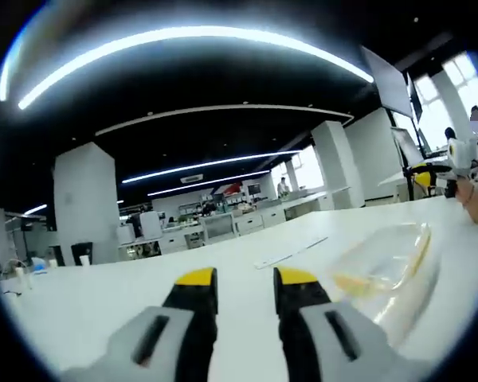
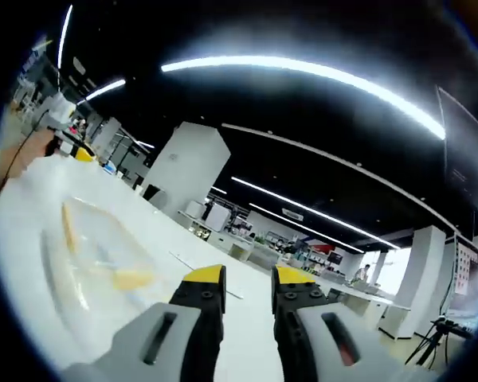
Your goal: Snap each plastic latch of the storage box into its locked position after aligning the lid with the box until every specified latch is closed and the lid sits flush.
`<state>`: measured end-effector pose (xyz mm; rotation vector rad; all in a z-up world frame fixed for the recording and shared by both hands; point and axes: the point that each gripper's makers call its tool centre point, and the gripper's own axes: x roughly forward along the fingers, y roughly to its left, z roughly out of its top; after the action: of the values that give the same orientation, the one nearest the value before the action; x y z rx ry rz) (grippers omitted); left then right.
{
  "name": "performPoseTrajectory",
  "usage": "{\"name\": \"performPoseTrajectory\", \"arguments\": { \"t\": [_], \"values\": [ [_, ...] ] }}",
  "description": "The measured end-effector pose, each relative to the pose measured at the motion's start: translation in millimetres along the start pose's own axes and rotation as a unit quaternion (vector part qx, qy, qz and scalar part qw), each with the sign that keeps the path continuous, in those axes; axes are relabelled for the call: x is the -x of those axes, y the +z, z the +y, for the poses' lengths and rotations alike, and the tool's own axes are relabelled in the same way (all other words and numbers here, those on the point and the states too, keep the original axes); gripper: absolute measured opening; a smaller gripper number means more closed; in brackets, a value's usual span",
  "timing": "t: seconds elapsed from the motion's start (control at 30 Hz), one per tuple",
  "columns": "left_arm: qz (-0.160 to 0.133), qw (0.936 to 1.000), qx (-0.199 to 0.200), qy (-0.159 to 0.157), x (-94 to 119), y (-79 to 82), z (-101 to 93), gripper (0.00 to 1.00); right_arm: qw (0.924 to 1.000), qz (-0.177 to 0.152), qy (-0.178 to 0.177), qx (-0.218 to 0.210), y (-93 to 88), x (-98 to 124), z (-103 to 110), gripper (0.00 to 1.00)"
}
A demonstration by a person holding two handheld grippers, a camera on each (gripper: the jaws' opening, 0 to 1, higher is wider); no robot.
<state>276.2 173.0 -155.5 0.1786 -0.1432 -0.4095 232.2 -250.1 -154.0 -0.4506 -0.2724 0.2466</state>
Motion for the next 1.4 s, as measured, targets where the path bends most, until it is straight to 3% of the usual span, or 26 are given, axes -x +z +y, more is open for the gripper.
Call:
{"name": "performPoseTrajectory", "arguments": {
  "t": [0.1,0.27,0.5,0.67,0.83,1.07,1.2,1.4],
  "values": [
    [-0.001,0.9999,0.001,-0.011,-2,-0.7,-8.1,0.28,0.9998,0.004,0.015,-0.008,-2.0,-3,7,0.23],
    [-0.004,0.9997,0.008,0.025,1,-3.3,7.8,0.30,0.9994,0.032,-0.007,-0.004,-13.7,-3,-3,0.25],
    [-0.019,0.9984,0.025,0.047,6,-1.1,15.6,0.33,0.9976,0.052,-0.044,-0.014,-22.7,5,-23,0.28],
    [-0.016,0.9986,0.023,0.044,5,-3.3,12.5,0.32,0.9971,0.054,-0.045,-0.030,-32.9,14,-20,0.28],
    [-0.006,0.9993,0.015,0.034,3,-6.6,7.0,0.32,0.9949,0.088,-0.048,-0.010,-46.3,13,-20,0.27],
    [-0.016,0.9990,0.020,0.037,4,-3.7,8.0,0.33,0.9952,0.088,-0.043,-0.003,-45.4,15,-18,0.27],
    [-0.031,0.9987,0.027,0.031,5,1.8,3.9,0.33,0.9936,0.096,-0.054,0.027,-46.0,15,-20,0.27],
    [-0.043,0.9982,0.032,0.027,7,6.4,3.4,0.33,0.9874,0.093,-0.053,0.116,-39.0,12,-11,0.27]
  ]
}}
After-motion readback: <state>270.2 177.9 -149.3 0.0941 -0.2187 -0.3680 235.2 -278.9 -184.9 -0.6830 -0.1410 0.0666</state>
